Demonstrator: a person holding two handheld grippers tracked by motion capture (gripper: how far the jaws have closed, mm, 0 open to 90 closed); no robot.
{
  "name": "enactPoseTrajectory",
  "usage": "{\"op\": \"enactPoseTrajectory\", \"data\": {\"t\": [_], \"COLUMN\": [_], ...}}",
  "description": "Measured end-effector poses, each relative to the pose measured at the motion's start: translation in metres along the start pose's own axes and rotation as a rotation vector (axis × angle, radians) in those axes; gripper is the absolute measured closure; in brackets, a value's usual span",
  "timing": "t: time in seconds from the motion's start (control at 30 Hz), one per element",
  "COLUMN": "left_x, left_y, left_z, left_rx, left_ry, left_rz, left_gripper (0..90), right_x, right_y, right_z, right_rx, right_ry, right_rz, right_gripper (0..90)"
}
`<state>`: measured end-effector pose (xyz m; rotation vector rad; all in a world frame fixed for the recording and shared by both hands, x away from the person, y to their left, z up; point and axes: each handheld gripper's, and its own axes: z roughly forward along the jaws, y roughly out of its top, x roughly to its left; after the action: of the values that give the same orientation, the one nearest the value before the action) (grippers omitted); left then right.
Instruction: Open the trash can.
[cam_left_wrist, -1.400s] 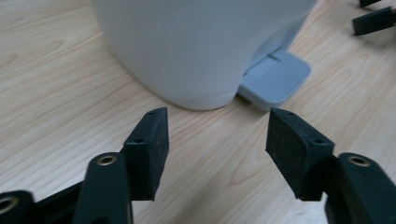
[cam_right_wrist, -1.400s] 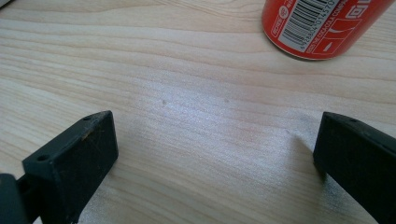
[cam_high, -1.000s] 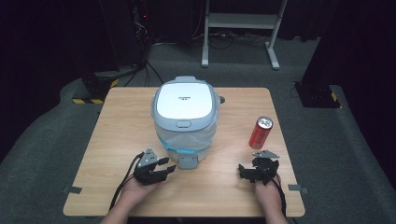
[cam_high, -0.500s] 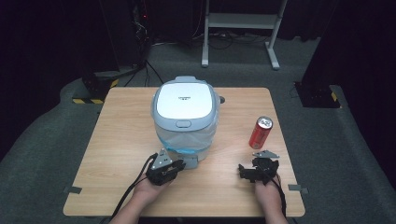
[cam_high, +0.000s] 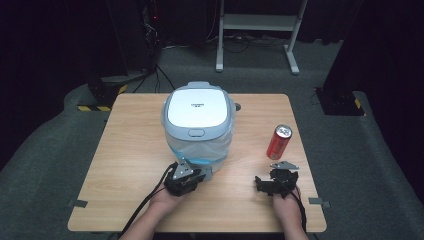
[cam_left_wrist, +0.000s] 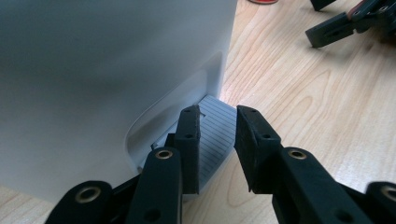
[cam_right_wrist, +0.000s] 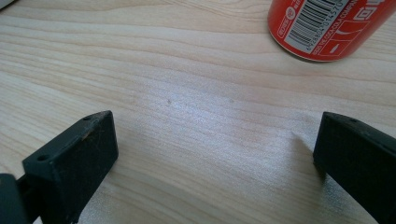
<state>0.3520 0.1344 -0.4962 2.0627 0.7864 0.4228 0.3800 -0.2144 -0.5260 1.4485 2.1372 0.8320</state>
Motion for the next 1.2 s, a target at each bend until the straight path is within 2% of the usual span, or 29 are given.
{"op": "enactPoseTrajectory", "data": {"t": [0.17,0.37,0.53,0.67,0.83,1.2], "left_x": [0.000,0.001,0.001,0.000,0.002,0.004], "left_y": [0.000,-0.001,-0.005,-0.006,-0.010,-0.011], "left_z": [0.003,0.006,0.009,0.009,0.009,0.010], "left_rx": [0.010,0.023,-0.006,-0.010,-0.027,-0.026], "left_ry": [0.023,0.027,0.014,0.018,-0.002,-0.012], "left_rz": [0.033,0.035,-0.007,-0.017,-0.044,-0.043], "left_gripper": [69.8,73.2,73.2,72.6,71.7,70.2], "right_x": [0.000,0.000,0.000,0.000,0.000,0.001], "right_y": [0.000,0.000,0.000,0.000,0.000,0.000], "right_z": [0.000,0.000,0.000,0.000,0.000,0.000], "right_rx": [0.000,0.001,0.000,0.000,0.000,0.000], "right_ry": [0.001,0.003,0.005,0.005,0.006,0.009], "right_rz": [-0.001,-0.001,-0.006,-0.007,-0.006,-0.010], "right_gripper": [0.0,0.0,0.0,0.0,0.0,0.0]}}
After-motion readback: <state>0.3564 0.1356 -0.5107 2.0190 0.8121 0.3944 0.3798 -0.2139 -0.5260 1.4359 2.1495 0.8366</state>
